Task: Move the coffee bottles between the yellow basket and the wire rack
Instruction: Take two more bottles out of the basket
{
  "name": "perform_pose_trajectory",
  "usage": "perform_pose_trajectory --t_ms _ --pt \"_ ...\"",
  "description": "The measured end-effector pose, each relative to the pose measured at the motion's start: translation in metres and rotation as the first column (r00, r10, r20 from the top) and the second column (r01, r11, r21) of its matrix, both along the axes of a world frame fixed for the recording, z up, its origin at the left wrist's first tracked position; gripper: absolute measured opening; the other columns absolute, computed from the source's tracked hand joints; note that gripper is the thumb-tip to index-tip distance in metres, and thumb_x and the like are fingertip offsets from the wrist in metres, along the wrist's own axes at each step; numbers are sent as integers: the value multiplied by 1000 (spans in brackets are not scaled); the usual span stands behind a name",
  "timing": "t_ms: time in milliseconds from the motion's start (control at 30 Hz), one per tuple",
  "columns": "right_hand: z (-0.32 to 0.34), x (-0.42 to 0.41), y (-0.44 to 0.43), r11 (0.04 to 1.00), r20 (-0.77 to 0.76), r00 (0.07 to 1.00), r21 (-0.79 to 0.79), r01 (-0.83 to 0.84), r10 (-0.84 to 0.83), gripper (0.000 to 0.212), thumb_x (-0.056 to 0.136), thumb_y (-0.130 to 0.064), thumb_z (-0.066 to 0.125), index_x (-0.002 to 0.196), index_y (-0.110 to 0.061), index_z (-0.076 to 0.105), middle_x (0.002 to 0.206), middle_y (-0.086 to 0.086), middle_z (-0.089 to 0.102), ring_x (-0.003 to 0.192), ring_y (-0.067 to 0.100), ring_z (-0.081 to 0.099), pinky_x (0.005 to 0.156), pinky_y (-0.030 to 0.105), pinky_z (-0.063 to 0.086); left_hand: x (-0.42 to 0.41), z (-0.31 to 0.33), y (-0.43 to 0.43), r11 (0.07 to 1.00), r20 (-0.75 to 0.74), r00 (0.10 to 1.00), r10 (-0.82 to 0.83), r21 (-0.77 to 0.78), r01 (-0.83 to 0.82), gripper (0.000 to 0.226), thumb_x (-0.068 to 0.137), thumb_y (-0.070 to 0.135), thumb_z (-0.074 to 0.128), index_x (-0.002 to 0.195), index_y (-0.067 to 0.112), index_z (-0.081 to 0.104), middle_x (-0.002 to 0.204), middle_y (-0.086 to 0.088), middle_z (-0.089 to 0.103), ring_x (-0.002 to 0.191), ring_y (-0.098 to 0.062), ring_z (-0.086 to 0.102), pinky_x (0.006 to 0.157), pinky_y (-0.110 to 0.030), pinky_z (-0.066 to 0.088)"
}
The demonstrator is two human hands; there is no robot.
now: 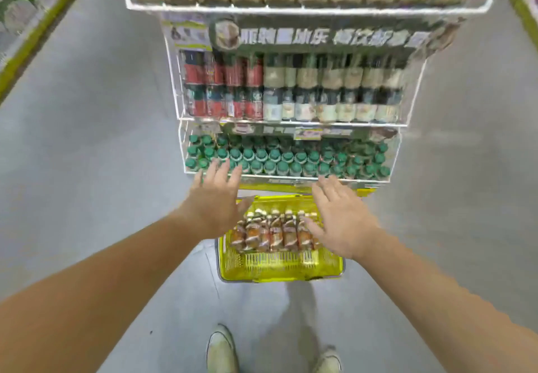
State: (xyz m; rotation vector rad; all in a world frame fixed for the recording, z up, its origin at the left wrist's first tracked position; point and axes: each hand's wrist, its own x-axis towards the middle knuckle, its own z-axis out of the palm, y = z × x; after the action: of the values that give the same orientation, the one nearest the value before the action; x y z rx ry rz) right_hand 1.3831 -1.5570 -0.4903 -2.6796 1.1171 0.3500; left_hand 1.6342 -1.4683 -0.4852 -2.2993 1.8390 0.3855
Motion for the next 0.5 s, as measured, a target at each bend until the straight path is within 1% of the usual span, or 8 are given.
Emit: perform_pose_trajectory --t_ms 100,200,233,300,333,400,500 --pt "-101 -1 15 996 -30 998 78 52 -50 79 98 -59 34 159 -13 15 166 14 11 153 30 7 123 44 11 -4 -100 9 995 -48 998 27 99 -22 74 101 57 31 159 16 10 166 -15 12 153 -31 7 121 -49 12" --pt "-191 -4 23 989 -33 994 101 105 -102 77 96 -61 38 158 -18 21 165 11 19 153 28 12 122 44 16 -5 -195 12 986 -100 992 80 151 -64 73 101 58 31 158 15 14 164 -12 15 151 -30 12 118 -48 19" --pt "-218 -4 25 988 -31 992 98 122 -120 77 95 -61 38 158 -19 23 164 9 23 152 27 15 122 44 15 -5 -225 12 980 -113 988 106 178 -85 73 101 58 30 158 15 13 165 -12 14 151 -30 12 118 -48 20" --pt "-270 1 26 983 -47 988 111 149 -144 77 95 -63 35 158 -20 21 164 5 23 152 23 14 121 43 10 -4 -280 11 964 -141 975 170 227 -136 73 102 58 28 159 15 11 166 -12 11 152 -32 10 119 -49 19" --pt "-294 5 25 976 -52 986 141 166 -160 78 96 -64 33 159 -21 18 165 4 20 153 22 11 122 42 9 -3 -306 10 958 -151 969 196 240 -156 72 102 57 29 158 15 11 166 -13 11 152 -33 11 119 -48 19" --pt "-337 21 24 956 -36 981 220 196 -192 78 97 -64 32 159 -20 14 166 4 16 153 21 9 122 39 13 2 -350 8 952 -169 958 232 243 -188 68 104 51 33 157 12 15 162 -17 18 148 -35 18 118 -45 22" --pt "-392 57 25 911 39 967 345 225 -254 76 98 -61 34 158 -18 14 164 5 19 151 22 14 120 39 18 15 -403 6 930 -164 955 247 317 -186 58 105 38 37 153 7 24 154 -20 26 141 -37 28 115 -46 27"
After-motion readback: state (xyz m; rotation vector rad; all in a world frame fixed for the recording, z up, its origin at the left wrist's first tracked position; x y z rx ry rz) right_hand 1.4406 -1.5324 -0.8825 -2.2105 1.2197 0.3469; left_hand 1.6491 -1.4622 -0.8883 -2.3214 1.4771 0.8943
